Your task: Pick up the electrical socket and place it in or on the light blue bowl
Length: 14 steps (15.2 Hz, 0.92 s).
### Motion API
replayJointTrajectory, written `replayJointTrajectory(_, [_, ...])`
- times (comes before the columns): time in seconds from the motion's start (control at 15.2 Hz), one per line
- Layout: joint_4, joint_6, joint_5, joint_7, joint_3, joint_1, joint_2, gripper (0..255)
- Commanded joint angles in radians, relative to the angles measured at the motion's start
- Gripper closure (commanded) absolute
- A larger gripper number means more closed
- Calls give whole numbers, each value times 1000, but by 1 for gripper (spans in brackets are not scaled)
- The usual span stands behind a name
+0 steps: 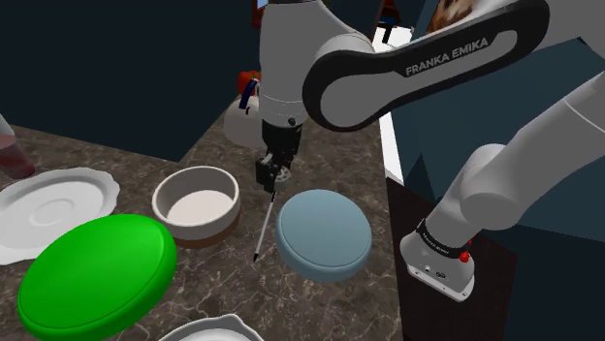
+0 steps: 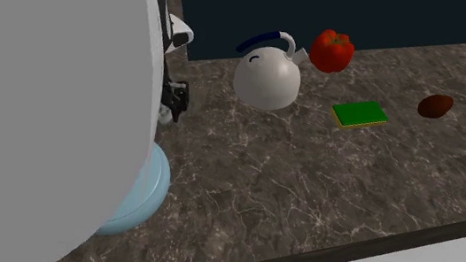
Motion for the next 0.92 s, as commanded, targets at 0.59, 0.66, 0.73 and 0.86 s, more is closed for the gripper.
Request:
replayJointTrajectory(0.59, [110, -154, 10, -12, -23, -1, -47, 255])
replayJointTrajectory(0.66, [122, -168, 10, -12, -25, -1, -50, 255])
replayJointTrajectory(0.73, [133, -182, 10, -13, -27, -1, -52, 255])
replayJointTrajectory(0.86, [156, -209, 10, -13, -30, -2, -56, 255])
